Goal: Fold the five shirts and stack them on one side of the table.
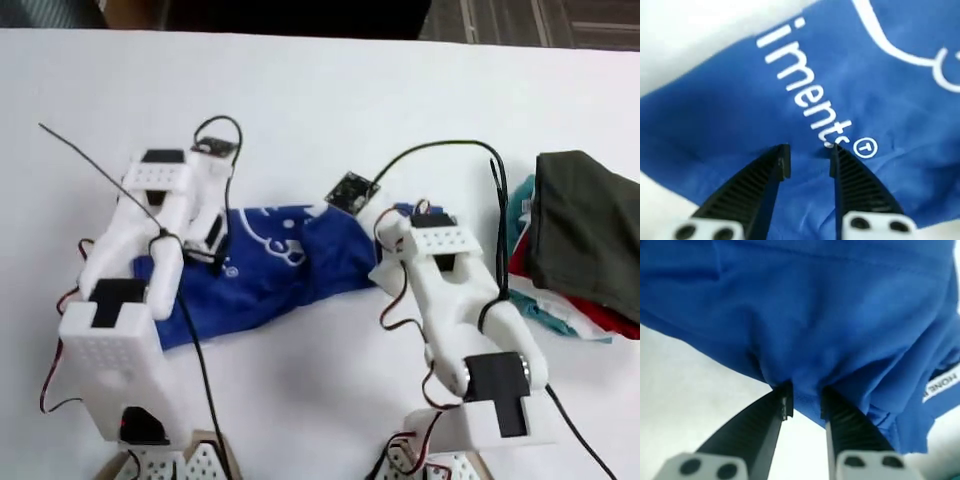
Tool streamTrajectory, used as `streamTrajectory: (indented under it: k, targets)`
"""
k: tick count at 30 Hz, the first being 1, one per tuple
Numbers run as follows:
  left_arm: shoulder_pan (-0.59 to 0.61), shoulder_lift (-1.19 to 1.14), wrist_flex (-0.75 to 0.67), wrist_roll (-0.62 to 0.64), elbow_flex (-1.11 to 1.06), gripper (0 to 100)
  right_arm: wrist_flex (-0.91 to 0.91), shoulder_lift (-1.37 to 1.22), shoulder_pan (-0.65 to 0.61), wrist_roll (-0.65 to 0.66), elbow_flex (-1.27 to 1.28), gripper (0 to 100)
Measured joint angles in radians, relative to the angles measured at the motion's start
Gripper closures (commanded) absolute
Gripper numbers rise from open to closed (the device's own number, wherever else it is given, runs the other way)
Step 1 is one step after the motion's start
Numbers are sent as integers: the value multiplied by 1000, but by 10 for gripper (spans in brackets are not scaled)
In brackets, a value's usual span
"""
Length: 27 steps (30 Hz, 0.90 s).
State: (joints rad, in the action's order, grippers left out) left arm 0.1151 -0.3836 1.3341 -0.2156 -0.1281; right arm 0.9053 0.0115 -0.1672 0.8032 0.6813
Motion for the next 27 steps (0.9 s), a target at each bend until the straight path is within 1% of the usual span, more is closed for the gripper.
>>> streamTrajectory:
  k: [3,6,9,12,19,22,27]
  targets:
    - [0,2,-14,-2,-15,838,-6,8,26,8,6,897]
    - [21,-12,-20,-8,-17,838,-2,8,61,72,0,897]
    - [61,-58,-21,-63,-8,838,3,5,117,114,-21,897]
    - [94,-78,-12,-92,9,838,3,5,152,124,-57,897]
    - [100,-101,20,-94,57,838,28,5,137,126,-132,897]
    - [78,-109,61,-94,98,838,92,5,117,126,-180,897]
    - [48,-117,135,-80,172,838,206,34,118,124,-262,897]
